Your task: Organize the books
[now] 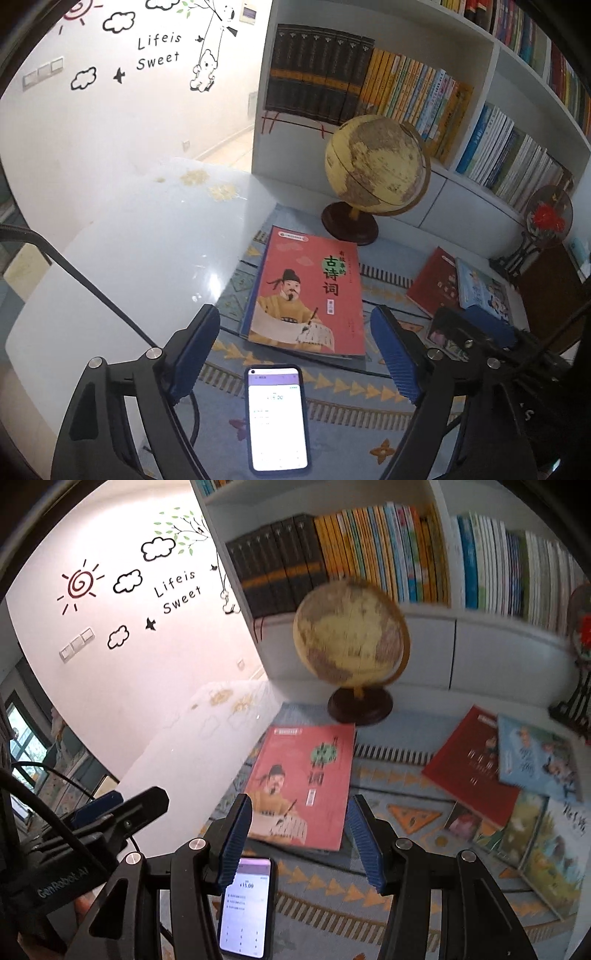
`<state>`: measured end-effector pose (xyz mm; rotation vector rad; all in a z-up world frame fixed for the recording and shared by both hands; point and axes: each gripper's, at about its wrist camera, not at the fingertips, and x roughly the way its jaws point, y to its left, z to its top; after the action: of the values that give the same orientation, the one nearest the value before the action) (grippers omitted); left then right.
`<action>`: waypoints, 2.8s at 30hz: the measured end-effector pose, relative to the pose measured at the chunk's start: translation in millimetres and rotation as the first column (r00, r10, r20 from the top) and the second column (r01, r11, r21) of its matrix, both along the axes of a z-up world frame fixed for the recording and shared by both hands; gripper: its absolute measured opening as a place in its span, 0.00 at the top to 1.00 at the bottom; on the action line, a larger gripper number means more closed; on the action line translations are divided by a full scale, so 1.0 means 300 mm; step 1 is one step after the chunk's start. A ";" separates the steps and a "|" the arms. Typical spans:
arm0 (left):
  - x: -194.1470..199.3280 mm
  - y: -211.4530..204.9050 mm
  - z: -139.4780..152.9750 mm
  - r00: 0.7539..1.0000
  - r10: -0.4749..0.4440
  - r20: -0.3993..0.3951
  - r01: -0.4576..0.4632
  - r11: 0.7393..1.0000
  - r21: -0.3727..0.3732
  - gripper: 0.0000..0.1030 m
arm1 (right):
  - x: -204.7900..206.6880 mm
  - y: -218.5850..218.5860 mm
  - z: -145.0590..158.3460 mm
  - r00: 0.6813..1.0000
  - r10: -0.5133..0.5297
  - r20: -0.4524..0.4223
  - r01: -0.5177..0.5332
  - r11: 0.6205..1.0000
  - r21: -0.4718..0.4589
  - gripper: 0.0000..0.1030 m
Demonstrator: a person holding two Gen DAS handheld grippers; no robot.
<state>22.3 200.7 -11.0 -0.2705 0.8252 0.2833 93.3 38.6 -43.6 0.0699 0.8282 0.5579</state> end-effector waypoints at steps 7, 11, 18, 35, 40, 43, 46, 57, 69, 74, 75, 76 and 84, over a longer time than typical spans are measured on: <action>-0.005 0.003 -0.001 1.000 0.008 -0.022 -0.008 1.000 0.018 0.20 | -0.019 0.013 0.022 0.999 -0.018 0.051 0.021 0.998 -0.061 0.47; 0.000 0.008 -0.005 1.000 0.005 -0.029 -0.005 1.000 0.011 0.20 | -0.010 0.008 0.018 0.999 -0.027 0.037 0.029 0.998 -0.054 0.47; 0.009 -0.004 0.008 1.000 0.005 -0.016 -0.005 1.000 0.027 0.20 | -0.018 0.019 0.020 0.999 -0.033 0.040 0.035 0.998 -0.057 0.47; 0.048 -0.024 0.039 1.000 -0.014 0.004 0.014 0.996 0.083 0.20 | 0.012 -0.001 0.020 0.998 -0.065 -0.001 0.065 0.997 -0.032 0.47; 0.064 -0.014 0.032 1.000 -0.024 -0.009 0.024 0.998 0.062 0.20 | 0.020 -0.004 0.022 0.998 -0.069 -0.004 0.069 0.997 -0.029 0.47; 0.069 -0.013 0.028 1.000 -0.022 -0.014 0.023 0.998 0.057 0.20 | 0.027 -0.003 0.017 0.997 -0.070 -0.016 0.070 0.997 -0.029 0.47; 0.075 -0.012 0.030 1.000 -0.029 -0.013 0.029 0.998 0.058 0.20 | 0.032 -0.007 0.014 0.997 -0.069 -0.028 0.068 0.998 -0.016 0.47; 0.086 -0.009 0.026 1.000 -0.018 -0.008 0.019 0.995 0.097 0.20 | 0.048 0.007 -0.003 0.997 -0.064 -0.051 0.063 0.998 -0.019 0.47; 0.089 0.007 0.021 1.000 -0.009 -0.010 0.010 0.994 0.113 0.20 | 0.036 0.037 0.003 0.998 -0.049 -0.033 0.048 0.998 -0.048 0.47; 0.088 0.006 0.021 1.000 -0.007 -0.019 0.010 0.992 0.128 0.19 | 0.030 0.046 0.004 0.999 -0.048 -0.022 0.047 0.997 -0.061 0.47; 0.089 0.008 0.021 1.000 -0.008 -0.020 0.010 0.992 0.127 0.19 | 0.030 0.046 0.004 0.999 -0.048 -0.022 0.047 0.997 -0.062 0.47; 0.088 0.009 0.021 1.000 -0.008 -0.021 0.011 0.992 0.126 0.19 | 0.030 0.046 0.004 0.999 -0.047 -0.023 0.046 0.997 -0.063 0.47; 0.080 0.017 0.016 1.000 -0.006 -0.029 0.010 0.993 0.116 0.19 | 0.020 0.052 0.004 0.999 -0.042 -0.018 0.040 0.997 -0.070 0.47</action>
<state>46.4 205.6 -6.4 -0.1540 0.8347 0.3275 99.3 54.2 -42.3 0.0281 0.8625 0.4898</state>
